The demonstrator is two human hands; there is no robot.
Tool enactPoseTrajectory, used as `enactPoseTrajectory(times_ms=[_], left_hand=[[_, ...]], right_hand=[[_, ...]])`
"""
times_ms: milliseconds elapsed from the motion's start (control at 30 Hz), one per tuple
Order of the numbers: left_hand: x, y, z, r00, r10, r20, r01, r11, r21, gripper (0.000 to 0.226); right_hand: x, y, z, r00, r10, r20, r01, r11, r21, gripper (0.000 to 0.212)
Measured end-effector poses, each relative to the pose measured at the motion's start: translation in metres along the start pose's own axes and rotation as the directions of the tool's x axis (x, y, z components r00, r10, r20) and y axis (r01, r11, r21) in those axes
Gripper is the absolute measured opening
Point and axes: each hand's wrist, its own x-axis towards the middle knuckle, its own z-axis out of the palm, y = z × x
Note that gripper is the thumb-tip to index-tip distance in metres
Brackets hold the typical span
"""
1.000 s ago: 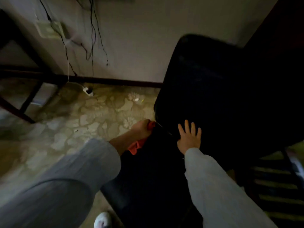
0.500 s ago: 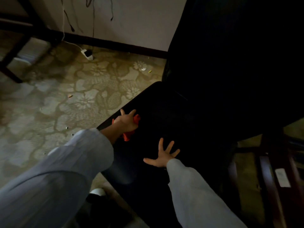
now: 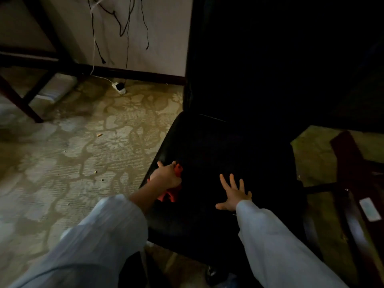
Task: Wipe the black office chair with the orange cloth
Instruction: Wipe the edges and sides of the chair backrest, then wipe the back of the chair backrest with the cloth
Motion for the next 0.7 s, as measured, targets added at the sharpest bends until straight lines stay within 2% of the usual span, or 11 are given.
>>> enactPoseTrajectory(times_ms=[67, 200, 300, 400, 500, 567, 633, 700], left_hand=[[-0.036, 0.006, 0.004, 1.000, -0.002, -0.002, 0.002, 1.000, -0.007, 0.064], [-0.100, 0.025, 0.011, 0.999, 0.036, -0.004, -0.036, 0.999, -0.007, 0.038], [-0.126, 0.033, 0.021, 0.996, 0.087, 0.026, -0.086, 0.996, -0.024, 0.032], [-0.140, 0.035, 0.024, 0.994, 0.109, 0.001, -0.108, 0.984, -0.138, 0.031], [-0.147, 0.034, 0.021, 0.992, 0.056, -0.113, -0.090, 0.942, -0.325, 0.031], [-0.152, 0.033, 0.020, 0.980, 0.026, -0.198, -0.100, 0.922, -0.373, 0.031], [-0.156, 0.031, 0.017, 0.970, 0.037, -0.242, -0.128, 0.920, -0.370, 0.030], [-0.163, 0.030, 0.014, 0.960, 0.045, -0.275, -0.150, 0.916, -0.373, 0.029]], right_hand=[[-0.008, 0.005, 0.000, 0.999, 0.029, -0.017, -0.030, 0.998, -0.061, 0.099], [-0.022, 0.006, 0.007, 0.990, 0.080, -0.114, -0.095, 0.987, -0.133, 0.079], [-0.032, -0.009, 0.020, 0.992, -0.013, -0.122, 0.002, 0.996, -0.084, 0.069], [-0.042, -0.030, 0.034, 0.986, -0.135, -0.099, 0.137, 0.990, 0.015, 0.064], [-0.051, -0.040, 0.045, 0.959, -0.266, -0.100, 0.271, 0.962, 0.039, 0.063], [-0.058, -0.039, 0.050, 0.938, -0.332, -0.100, 0.338, 0.940, 0.050, 0.064], [-0.061, -0.033, 0.057, 0.936, -0.348, -0.047, 0.347, 0.938, -0.017, 0.066], [-0.066, -0.027, 0.063, 0.960, -0.279, -0.002, 0.277, 0.953, -0.121, 0.067]])
